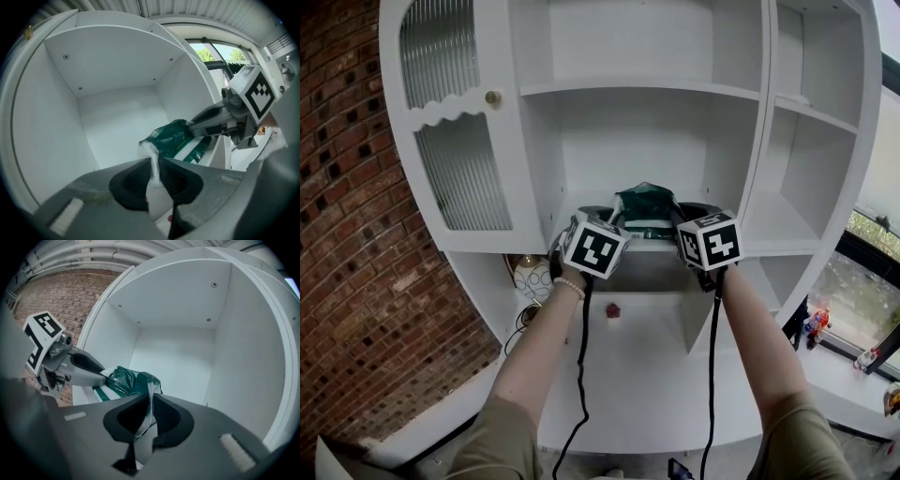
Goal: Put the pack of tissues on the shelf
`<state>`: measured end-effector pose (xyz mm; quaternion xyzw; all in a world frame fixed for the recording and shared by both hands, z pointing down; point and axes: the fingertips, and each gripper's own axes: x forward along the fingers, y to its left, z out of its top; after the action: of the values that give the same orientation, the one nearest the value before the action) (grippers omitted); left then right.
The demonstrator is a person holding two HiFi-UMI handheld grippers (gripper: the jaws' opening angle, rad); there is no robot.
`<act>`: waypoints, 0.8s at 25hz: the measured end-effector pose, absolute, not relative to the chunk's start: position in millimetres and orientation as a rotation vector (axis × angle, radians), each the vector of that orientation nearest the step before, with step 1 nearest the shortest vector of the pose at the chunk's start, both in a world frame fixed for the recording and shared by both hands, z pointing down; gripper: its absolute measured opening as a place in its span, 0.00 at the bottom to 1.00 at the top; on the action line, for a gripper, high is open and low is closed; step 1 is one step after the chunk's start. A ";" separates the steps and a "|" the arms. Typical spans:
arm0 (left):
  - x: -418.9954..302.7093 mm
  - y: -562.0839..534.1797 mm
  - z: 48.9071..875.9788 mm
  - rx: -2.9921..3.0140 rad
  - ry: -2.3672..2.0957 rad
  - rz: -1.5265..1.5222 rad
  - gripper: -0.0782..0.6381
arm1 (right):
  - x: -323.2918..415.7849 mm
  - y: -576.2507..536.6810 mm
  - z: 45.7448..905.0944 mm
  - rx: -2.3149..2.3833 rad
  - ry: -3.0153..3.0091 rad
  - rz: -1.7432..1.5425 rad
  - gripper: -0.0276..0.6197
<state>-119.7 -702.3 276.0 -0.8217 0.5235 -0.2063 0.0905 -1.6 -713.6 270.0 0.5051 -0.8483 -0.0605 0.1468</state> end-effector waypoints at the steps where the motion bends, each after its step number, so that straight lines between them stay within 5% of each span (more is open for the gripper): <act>1: -119.6 -702.4 275.5 -2.435 1.556 -0.612 0.21 | -1.4 -713.9 269.6 1.460 -2.438 -0.179 0.10; 12: -117.1 -707.8 286.6 -2.459 1.551 -0.597 0.27 | 1.4 -715.1 270.5 1.512 -2.406 -0.207 0.25; 16: -114.8 -704.9 287.5 -2.516 1.512 -0.583 0.41 | -0.4 -714.3 268.3 1.513 -2.427 -0.212 0.35; 20: -111.7 -704.0 288.0 -2.520 1.502 -0.572 0.42 | -3.0 -713.1 266.6 1.522 -2.447 -0.215 0.37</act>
<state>-111.7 -704.0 288.0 -0.8407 0.5010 -0.1908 0.0761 -3.0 -713.1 266.6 0.5226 -0.8401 -0.0737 0.1253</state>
